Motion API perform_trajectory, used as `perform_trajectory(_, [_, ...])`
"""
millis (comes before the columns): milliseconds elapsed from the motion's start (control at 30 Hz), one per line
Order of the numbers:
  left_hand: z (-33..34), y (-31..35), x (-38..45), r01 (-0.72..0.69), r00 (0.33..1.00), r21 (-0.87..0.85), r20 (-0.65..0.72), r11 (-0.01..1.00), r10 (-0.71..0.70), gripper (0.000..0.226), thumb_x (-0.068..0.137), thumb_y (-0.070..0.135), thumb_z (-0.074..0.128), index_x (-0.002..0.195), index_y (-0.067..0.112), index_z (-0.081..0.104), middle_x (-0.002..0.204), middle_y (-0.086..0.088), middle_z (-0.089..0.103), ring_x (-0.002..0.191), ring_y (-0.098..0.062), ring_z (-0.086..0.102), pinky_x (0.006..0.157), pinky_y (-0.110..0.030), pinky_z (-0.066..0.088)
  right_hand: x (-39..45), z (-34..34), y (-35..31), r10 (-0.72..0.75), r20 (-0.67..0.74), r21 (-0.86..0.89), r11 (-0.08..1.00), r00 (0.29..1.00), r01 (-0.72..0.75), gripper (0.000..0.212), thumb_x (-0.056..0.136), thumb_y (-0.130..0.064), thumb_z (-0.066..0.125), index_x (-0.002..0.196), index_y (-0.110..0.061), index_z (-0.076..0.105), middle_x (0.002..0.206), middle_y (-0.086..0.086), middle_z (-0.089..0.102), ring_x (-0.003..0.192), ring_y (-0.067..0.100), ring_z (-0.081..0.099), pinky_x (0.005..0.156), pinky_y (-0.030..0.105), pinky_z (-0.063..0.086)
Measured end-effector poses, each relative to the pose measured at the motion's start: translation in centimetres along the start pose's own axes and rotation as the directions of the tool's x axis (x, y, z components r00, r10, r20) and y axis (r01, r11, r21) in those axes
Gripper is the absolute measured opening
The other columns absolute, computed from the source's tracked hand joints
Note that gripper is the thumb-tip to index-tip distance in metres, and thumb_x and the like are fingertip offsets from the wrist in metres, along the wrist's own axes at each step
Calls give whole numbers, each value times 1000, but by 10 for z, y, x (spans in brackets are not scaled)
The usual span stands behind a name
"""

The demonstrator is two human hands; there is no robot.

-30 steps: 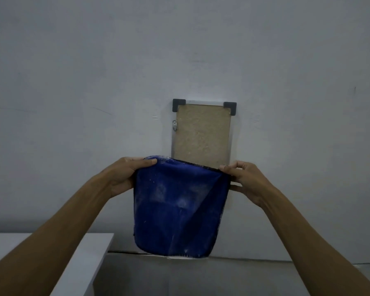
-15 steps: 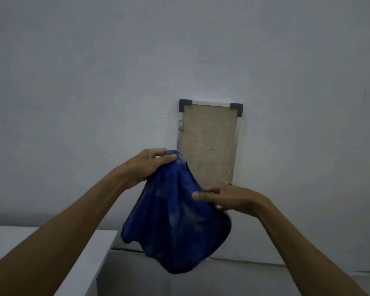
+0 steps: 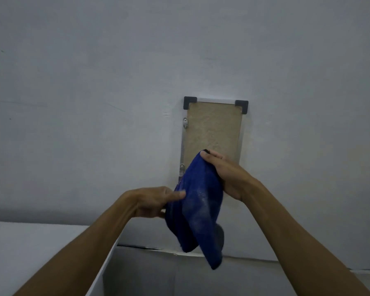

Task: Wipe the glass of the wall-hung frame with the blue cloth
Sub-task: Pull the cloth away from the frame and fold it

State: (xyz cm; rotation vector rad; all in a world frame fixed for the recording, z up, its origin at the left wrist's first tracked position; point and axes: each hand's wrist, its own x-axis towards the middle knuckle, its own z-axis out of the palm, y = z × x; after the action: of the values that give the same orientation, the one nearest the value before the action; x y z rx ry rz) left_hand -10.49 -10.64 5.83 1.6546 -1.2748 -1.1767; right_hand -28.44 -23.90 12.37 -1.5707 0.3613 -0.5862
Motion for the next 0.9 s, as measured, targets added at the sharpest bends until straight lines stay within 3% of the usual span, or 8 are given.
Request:
perform_trajectory(100, [1, -10, 0, 15, 997, -6, 81, 1000, -14, 41, 74, 36, 84, 109, 16, 74, 126, -5, 68, 122, -22, 61, 109, -46, 46, -2, -15, 3, 8, -61, 13, 1000, 998, -7, 26, 97, -41, 61, 111, -21, 70, 113, 6, 72, 101, 21, 69, 83, 31, 58])
perform_trajectory(233, [5, -12, 1, 103, 988, 22, 116, 994, -104, 54, 73, 25, 87, 121, 10, 68, 127, -8, 68, 119, -27, 64, 105, -47, 50, -4, -37, 10, -36, -190, 94, 994, 981, 55, 32, 99, -42, 58, 121, -20, 66, 116, 5, 72, 106, 22, 69, 81, 31, 58])
perform_trajectory(300, [5, -15, -2, 91, 987, -56, 137, 994, -83, 57, 74, 27, 86, 124, 9, 66, 130, -13, 65, 119, -32, 63, 102, -47, 51, -5, -49, 10, -79, -290, 47, 994, 954, 96, 30, 101, -42, 54, 116, -20, 67, 114, 4, 72, 105, 22, 69, 80, 31, 58])
perform_trajectory(433, [-4, -23, -9, -25, 1000, -428, -9, 903, 24, 78, 59, 35, 92, 128, 13, 63, 133, -15, 61, 115, -34, 64, 87, -47, 55, -6, -72, 15, -150, -467, -138, 986, 871, 96, 28, 103, -38, 47, 97, -19, 68, 102, 5, 71, 91, 20, 67, 70, 30, 56])
perform_trajectory(533, [-10, -22, -9, -162, 987, -581, -88, 798, 136, 69, 58, 41, 92, 118, 12, 72, 117, -13, 69, 96, -27, 69, 77, -38, 58, -10, -82, 22, -110, -506, -138, 989, 856, 45, 27, 103, -35, 46, 97, -20, 67, 98, 4, 71, 81, 16, 65, 55, 25, 54])
perform_trajectory(733, [-7, -11, 4, -99, 935, -580, -332, 809, -124, 42, 76, 23, 82, 110, 1, 71, 102, -18, 72, 80, -27, 68, 68, -34, 59, -13, -84, 30, -16, -498, -22, 1000, 867, 5, 25, 104, -33, 48, 92, -18, 63, 95, 3, 68, 84, 20, 60, 60, 31, 52])
perform_trajectory(800, [-7, -12, 8, -98, 902, -530, -405, 842, -150, 32, 83, 21, 76, 106, 0, 70, 98, -18, 71, 81, -27, 65, 71, -37, 56, -15, -84, 30, 1, -505, 2, 1000, 863, -1, 23, 104, -31, 49, 91, -17, 62, 92, 3, 68, 82, 20, 60, 60, 31, 51])
perform_trajectory(900, [-3, -12, 7, -46, 893, -478, -414, 877, -178, 36, 85, 20, 74, 113, -2, 67, 104, -22, 72, 89, -30, 65, 74, -38, 55, -16, -86, 31, 56, -508, 20, 998, 859, -53, 21, 102, -25, 51, 91, -12, 63, 93, 6, 69, 81, 21, 62, 59, 30, 51])
